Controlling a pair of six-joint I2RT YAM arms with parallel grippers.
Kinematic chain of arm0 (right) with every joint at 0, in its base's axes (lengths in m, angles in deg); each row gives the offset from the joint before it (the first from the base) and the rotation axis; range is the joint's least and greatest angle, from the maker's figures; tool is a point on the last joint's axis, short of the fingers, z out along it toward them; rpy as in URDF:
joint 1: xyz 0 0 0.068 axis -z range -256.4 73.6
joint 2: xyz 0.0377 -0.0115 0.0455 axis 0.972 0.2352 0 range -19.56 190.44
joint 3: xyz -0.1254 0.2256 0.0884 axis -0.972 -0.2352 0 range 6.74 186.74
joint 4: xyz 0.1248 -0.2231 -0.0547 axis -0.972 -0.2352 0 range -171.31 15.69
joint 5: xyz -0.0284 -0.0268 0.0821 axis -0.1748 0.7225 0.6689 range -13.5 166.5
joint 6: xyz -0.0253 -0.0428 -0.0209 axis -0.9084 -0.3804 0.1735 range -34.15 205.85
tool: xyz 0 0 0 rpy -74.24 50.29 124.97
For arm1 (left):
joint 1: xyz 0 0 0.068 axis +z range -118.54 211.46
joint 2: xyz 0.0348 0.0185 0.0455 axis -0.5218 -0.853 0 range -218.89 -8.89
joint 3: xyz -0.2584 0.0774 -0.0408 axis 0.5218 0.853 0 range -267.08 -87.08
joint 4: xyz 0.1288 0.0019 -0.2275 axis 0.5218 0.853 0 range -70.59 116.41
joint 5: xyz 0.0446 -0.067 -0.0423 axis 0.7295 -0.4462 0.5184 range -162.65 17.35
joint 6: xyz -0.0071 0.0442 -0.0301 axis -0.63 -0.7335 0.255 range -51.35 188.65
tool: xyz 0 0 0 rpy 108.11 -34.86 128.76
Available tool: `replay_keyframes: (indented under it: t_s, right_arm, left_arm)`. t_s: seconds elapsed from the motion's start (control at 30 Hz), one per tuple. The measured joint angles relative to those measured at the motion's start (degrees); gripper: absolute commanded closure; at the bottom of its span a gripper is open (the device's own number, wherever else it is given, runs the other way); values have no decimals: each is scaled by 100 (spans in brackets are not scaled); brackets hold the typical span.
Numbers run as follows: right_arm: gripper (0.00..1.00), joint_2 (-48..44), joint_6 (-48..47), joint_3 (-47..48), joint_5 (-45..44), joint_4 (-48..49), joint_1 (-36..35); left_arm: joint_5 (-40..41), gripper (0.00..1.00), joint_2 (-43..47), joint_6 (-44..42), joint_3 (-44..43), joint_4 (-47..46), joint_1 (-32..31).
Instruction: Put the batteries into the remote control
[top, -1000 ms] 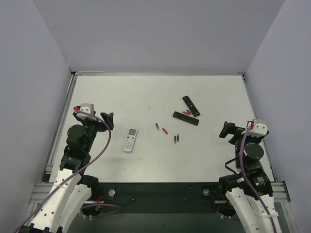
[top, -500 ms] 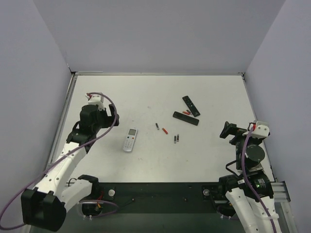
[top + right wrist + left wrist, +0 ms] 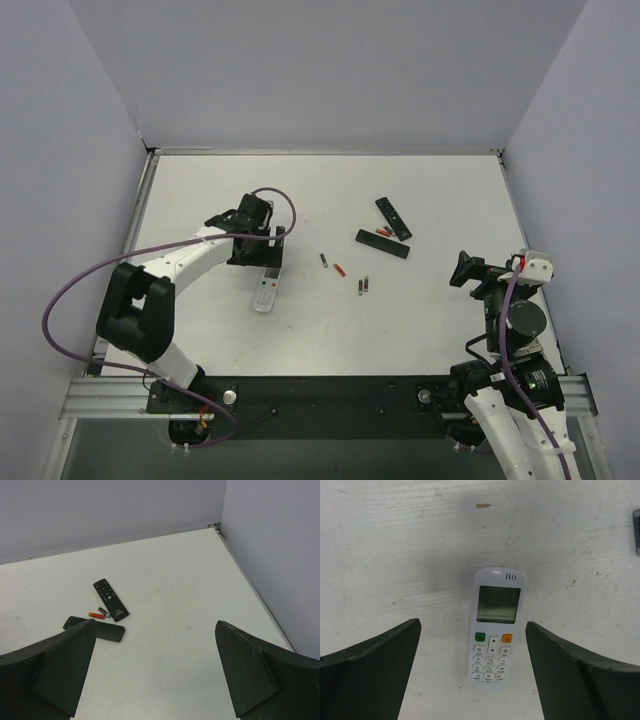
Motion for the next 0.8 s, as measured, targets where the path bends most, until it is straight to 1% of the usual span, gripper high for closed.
replay_keyframes:
  t_s: [0.27,0.3,0.37,0.5,0.57,0.63,0.8]
  right_arm:
    - [0,2,0,0,42,-4,-31]
    - [0,2,0,0,44,-4,-31]
    - [0,2,0,0,63,-4,-31]
    - [0,2,2,0,72,-4,-31]
    - [0,2,2,0,76,-4,-31]
    - [0,2,2,0,79,-4,-31]
    - [0,2,15,0,83,-7,-31]
  left_arm:
    - [9,5,-1071,-9,-721,398,-262]
    - [11,7,-1178,-11,-800,446,-278]
    - [9,9,-1360,-17,-918,540,-317]
    - [7,10,-1589,-28,-984,682,-376]
    - [7,14,-1633,-28,-984,758,-400]
    - [7,16,-1639,-28,-977,791,-409]
    - [4,24,-1641,-22,-944,809,-426]
